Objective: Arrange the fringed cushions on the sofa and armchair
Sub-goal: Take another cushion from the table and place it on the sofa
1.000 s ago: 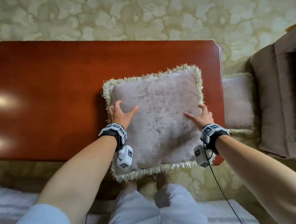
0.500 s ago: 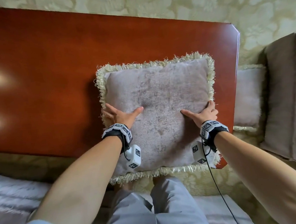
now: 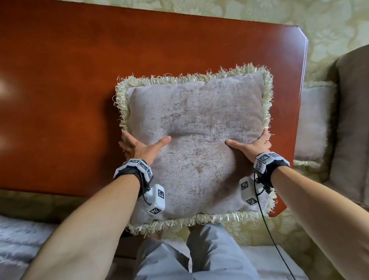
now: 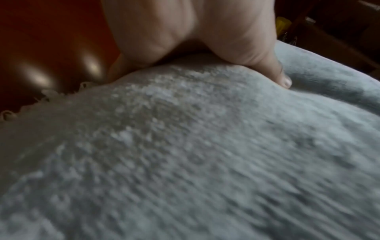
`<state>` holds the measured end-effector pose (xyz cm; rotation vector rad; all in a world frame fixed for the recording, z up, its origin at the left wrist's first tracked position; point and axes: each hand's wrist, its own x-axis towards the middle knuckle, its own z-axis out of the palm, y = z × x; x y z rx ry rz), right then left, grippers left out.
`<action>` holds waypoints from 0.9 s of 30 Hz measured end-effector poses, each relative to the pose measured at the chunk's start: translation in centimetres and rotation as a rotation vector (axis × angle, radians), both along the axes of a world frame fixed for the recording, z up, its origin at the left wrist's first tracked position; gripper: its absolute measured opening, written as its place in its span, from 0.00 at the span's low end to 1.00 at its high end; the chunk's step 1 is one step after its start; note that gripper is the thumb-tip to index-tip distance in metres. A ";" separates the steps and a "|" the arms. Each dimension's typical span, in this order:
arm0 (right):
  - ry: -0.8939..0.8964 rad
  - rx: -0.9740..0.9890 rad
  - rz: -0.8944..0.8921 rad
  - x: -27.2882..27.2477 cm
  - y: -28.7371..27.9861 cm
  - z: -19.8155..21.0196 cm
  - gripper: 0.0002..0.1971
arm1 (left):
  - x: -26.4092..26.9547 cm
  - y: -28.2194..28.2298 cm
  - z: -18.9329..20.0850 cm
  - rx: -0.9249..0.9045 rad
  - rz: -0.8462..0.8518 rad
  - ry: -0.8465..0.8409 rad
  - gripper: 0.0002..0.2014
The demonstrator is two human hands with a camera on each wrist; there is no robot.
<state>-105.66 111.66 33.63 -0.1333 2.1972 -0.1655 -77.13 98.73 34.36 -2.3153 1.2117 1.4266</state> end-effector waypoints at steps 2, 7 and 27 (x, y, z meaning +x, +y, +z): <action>0.000 -0.003 0.003 -0.1 0.0 -0.1 0.74 | 0.5 -0.2 0.0 0.013 0.020 0.004 0.77; -0.017 -0.059 -0.062 -0.2 -0.1 -0.4 0.73 | 0.2 -0.3 0.5 0.022 0.058 0.065 0.76; -0.086 -0.363 -0.250 2.4 -2.2 8.6 0.73 | -6.9 -1.2 11.4 -0.215 0.097 0.266 0.62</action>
